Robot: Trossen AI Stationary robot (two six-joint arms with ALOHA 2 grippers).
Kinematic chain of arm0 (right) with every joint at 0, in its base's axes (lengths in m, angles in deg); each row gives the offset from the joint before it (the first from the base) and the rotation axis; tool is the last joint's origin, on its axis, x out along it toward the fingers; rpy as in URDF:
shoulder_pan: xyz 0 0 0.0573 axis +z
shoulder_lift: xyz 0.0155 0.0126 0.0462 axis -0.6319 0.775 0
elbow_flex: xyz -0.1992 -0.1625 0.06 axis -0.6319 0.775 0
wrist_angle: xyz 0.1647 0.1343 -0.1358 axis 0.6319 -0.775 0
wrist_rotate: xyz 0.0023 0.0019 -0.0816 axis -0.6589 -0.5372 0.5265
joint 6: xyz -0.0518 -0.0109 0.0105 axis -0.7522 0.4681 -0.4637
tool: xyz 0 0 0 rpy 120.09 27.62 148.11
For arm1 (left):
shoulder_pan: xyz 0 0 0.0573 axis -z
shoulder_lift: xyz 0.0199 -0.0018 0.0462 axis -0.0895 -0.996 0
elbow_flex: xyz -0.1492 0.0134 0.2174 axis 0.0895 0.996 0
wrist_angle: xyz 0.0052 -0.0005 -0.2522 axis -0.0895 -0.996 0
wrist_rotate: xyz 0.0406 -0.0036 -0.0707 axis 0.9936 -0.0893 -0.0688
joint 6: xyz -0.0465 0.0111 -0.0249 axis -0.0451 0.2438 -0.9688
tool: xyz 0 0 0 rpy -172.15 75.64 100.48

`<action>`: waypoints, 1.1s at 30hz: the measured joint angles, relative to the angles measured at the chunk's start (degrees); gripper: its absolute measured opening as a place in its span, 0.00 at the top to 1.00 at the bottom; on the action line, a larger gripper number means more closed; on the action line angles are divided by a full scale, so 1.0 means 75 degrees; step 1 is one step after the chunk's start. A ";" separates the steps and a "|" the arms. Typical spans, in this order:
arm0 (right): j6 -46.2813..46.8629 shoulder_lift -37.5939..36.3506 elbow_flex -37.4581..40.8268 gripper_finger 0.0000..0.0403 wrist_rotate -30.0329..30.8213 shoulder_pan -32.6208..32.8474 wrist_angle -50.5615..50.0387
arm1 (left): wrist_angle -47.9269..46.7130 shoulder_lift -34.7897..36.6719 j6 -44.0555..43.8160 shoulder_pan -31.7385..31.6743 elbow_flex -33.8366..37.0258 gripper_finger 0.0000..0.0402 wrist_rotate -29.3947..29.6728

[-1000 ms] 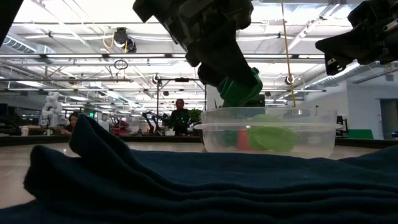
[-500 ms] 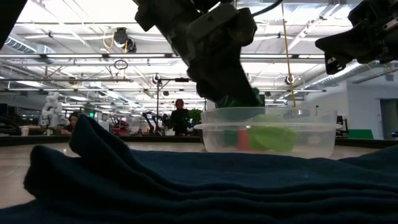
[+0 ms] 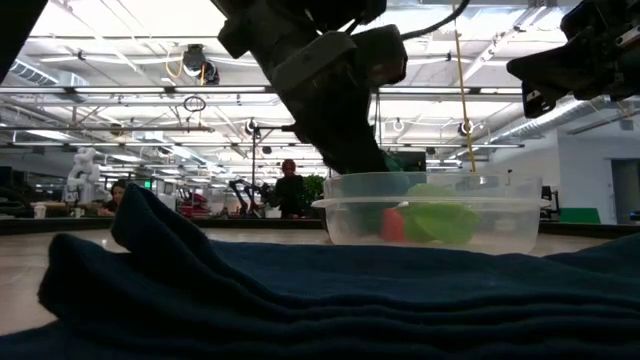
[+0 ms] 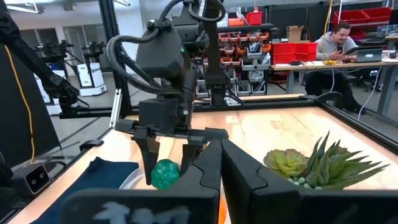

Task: Pick and placing Produce into tupperware
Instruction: Put the green bell pepper into the transparent bin

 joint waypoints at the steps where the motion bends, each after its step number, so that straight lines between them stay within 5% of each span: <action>1: 0.0000 0.0000 0.0000 1.00 0.0001 0.0000 0.0022 | 0.0015 0.0004 0.0196 -0.0034 0.0000 0.43 -0.0045; 14: -0.0008 0.0000 0.0000 1.00 0.0001 0.0000 0.0072 | 0.0092 -0.0152 0.1495 -0.0285 -0.0007 0.43 -0.0835; 33: -0.0023 0.0003 0.0000 1.00 -0.0001 0.0000 0.0069 | 0.0130 -0.0213 0.1753 -0.0244 -0.0003 0.43 -0.0705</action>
